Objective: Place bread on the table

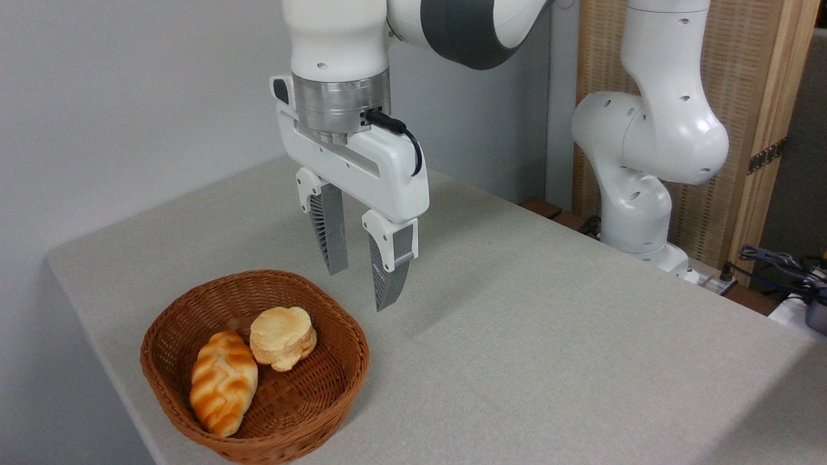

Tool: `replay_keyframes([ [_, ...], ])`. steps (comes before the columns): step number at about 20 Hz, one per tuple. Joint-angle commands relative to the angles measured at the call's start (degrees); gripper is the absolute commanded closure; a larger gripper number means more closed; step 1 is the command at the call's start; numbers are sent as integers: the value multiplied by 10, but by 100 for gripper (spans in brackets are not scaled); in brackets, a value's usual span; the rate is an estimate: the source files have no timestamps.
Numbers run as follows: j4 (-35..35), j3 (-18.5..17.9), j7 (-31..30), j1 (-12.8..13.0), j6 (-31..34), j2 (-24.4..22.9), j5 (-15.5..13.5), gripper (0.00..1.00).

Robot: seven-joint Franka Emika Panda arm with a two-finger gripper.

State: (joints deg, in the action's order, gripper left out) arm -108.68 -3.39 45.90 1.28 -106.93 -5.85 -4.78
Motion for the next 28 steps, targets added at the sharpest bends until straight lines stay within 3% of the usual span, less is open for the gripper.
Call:
replay_keyframes([
  [1,19,4,8,-12,29,0,-8,0],
  [5,20,5,9,-12,30,-16,-12,0],
  [23,19,11,9,-8,11,-8,-12,0],
  [28,17,20,9,13,-26,9,-12,0],
])
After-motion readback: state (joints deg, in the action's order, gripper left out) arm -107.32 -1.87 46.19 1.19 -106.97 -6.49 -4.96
